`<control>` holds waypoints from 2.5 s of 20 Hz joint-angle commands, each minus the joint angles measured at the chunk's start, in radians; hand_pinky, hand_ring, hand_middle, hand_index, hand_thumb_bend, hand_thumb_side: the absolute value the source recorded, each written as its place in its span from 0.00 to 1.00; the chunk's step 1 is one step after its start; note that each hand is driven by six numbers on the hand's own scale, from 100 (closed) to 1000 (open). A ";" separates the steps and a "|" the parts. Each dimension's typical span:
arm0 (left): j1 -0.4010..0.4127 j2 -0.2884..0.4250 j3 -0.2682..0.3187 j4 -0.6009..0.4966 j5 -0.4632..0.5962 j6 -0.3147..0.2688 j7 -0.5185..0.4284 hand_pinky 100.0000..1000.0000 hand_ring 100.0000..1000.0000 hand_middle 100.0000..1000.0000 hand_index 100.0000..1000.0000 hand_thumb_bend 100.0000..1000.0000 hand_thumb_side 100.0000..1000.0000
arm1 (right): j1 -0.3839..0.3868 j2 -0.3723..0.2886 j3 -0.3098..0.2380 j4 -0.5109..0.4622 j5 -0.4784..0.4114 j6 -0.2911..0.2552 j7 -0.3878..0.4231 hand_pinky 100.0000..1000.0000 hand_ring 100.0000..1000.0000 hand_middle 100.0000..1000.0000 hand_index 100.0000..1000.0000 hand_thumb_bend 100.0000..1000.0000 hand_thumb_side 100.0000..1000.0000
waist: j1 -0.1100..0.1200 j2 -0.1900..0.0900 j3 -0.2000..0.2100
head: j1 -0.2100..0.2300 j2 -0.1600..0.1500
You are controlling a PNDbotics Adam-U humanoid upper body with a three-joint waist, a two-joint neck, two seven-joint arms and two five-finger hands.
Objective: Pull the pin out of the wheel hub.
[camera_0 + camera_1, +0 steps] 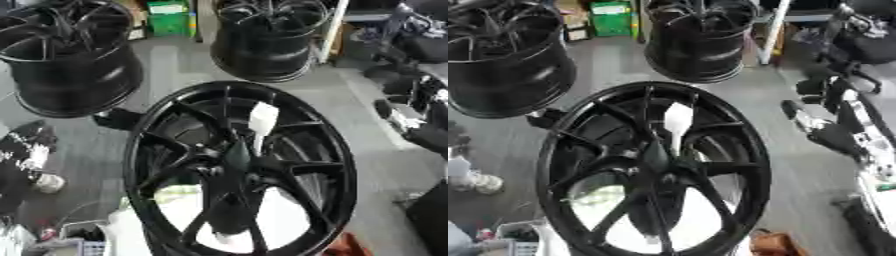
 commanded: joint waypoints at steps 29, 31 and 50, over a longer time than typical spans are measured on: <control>-0.005 0.026 -0.029 -0.015 -0.009 -0.003 -0.036 0.71 0.67 0.64 0.76 0.19 0.53 | -0.546 -0.308 0.451 0.072 -0.041 -0.084 0.554 0.80 0.80 0.78 0.95 0.24 0.23 | -0.011 -0.024 0.012 | 0.001 0.005; -0.004 0.026 -0.030 -0.015 -0.009 -0.003 -0.037 0.71 0.67 0.64 0.76 0.19 0.53 | -0.569 -0.291 0.470 0.082 -0.037 -0.084 0.592 0.80 0.80 0.78 0.94 0.23 0.23 | -0.011 -0.024 0.013 | 0.000 0.005; -0.002 0.021 -0.038 -0.016 -0.003 -0.005 -0.064 0.72 0.67 0.64 0.77 0.14 0.55 | -0.684 -0.178 0.543 0.221 0.054 -0.108 0.763 0.79 0.80 0.81 0.94 0.22 0.27 | -0.013 -0.024 0.022 | -0.004 0.005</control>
